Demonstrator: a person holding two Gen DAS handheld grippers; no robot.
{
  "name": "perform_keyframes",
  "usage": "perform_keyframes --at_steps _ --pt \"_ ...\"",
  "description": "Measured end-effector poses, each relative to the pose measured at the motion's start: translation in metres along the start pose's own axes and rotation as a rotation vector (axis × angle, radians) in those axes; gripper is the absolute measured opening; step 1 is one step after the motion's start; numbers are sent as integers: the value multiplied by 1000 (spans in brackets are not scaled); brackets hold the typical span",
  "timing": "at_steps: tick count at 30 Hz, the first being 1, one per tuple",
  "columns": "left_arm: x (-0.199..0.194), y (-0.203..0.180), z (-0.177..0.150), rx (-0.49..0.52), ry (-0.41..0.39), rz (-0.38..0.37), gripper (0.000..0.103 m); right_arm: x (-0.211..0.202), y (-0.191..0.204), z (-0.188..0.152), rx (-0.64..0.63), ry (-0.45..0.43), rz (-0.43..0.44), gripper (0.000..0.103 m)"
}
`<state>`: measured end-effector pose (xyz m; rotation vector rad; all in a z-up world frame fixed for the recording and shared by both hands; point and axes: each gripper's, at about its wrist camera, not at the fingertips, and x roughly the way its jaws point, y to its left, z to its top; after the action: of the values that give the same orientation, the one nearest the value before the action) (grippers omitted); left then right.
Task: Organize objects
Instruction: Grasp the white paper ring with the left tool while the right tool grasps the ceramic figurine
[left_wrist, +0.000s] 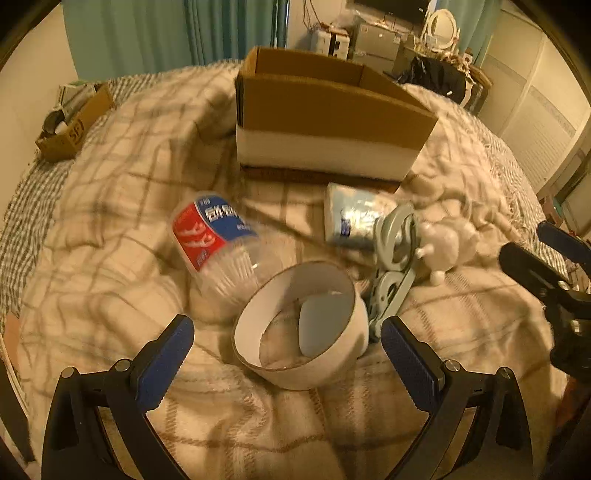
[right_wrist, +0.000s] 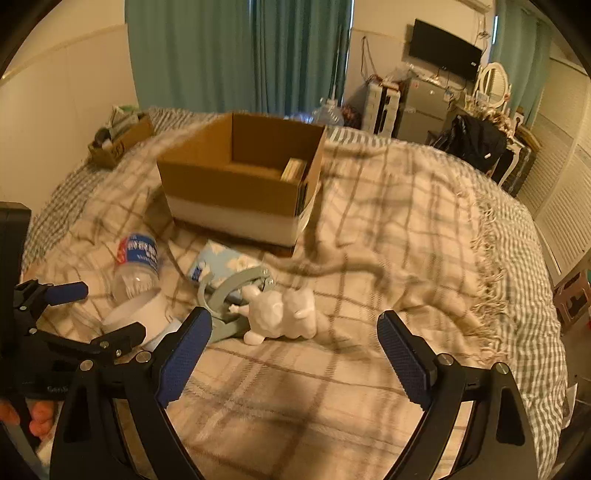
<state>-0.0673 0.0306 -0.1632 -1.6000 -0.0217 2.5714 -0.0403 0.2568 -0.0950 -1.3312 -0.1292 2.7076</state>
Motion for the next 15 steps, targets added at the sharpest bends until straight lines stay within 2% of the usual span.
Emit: perform_keyframes --at_steps 7,12,15 --pt "26 -2 -5 17 63 -9 100 41 7 3 -9 105 22 91" --pt "30 0 1 10 82 -67 87 63 11 11 -30 145 22 91" --pt "29 0 4 20 87 -65 87 78 12 15 -34 174 29 91"
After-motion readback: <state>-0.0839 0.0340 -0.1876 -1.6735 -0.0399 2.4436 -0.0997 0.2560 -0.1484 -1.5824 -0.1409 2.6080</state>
